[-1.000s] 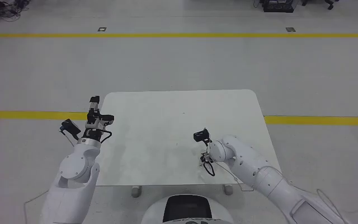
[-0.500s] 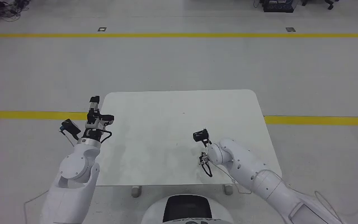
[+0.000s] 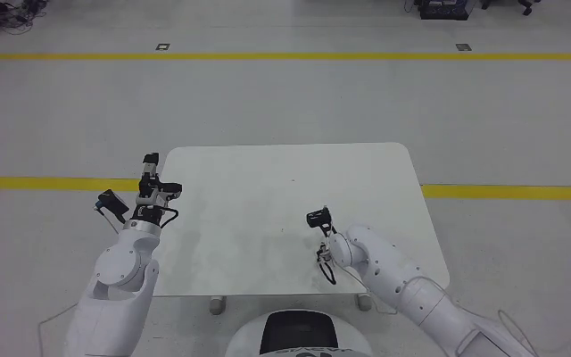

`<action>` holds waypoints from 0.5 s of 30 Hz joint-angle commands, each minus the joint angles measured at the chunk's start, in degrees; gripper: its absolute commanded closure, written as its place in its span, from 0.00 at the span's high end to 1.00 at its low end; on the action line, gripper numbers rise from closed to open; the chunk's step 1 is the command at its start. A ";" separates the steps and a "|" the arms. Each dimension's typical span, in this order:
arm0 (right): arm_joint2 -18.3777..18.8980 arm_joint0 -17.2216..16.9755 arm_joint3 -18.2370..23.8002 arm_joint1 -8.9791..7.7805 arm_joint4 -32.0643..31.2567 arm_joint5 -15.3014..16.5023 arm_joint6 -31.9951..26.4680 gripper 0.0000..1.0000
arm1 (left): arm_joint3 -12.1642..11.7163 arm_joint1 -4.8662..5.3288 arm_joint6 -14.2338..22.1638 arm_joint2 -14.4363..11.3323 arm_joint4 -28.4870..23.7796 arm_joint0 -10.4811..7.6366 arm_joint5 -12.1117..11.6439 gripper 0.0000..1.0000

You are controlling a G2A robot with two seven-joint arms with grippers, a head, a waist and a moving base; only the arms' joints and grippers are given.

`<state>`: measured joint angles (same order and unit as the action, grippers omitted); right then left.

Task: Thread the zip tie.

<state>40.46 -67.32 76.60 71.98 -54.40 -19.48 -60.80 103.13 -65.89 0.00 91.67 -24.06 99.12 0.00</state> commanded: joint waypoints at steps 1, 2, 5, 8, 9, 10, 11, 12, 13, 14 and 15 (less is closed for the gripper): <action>0.22 -0.23 -0.11 0.30 -0.35 0.00 0.06 0.23 | 0.00 0.00 0.00 0.00 0.00 0.00 0.00 1.00; 0.33 -0.35 -0.30 0.57 -0.61 0.00 0.11 0.23 | 0.00 0.00 0.00 0.00 0.00 0.00 0.00 1.00; 0.45 -0.41 -0.62 0.98 -0.91 0.00 0.14 0.24 | 0.00 0.00 0.00 0.00 0.00 0.00 0.00 1.00; 0.62 -0.46 -0.99 1.43 -1.25 0.00 0.32 0.22 | 0.00 0.00 0.00 0.00 0.00 0.00 0.00 1.00; 0.68 -0.48 -1.09 1.54 -1.38 0.00 0.40 0.21 | 0.00 0.00 0.00 0.00 0.00 0.00 0.00 1.00; 0.77 -0.51 -1.19 1.65 -1.54 0.00 0.53 0.20 | 0.00 0.00 0.00 0.00 0.00 0.00 0.00 1.00; 0.92 -0.57 -1.34 1.79 -1.72 0.00 0.71 0.19 | 0.00 0.00 0.00 0.00 0.00 0.00 0.00 1.00; 1.02 -0.61 -1.43 1.89 -1.86 0.00 0.78 0.18 | 0.00 0.00 0.00 0.00 0.00 0.00 0.00 1.00; 1.13 -0.63 -1.56 2.00 -2.05 0.00 0.87 0.16 | 0.00 0.00 0.00 0.00 0.00 0.00 0.00 1.00; 1.25 -0.68 -1.74 2.14 -2.29 0.00 0.93 0.15 | 0.00 0.00 0.00 0.00 0.00 0.00 0.00 1.00; 1.34 -0.71 -1.86 2.25 -2.42 0.00 0.94 0.13 | 0.00 0.00 0.00 0.00 0.00 0.00 0.00 1.00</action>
<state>41.73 -68.00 74.86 74.13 -56.70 -19.48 -59.87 103.13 -65.89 0.00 91.67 -24.06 99.12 0.00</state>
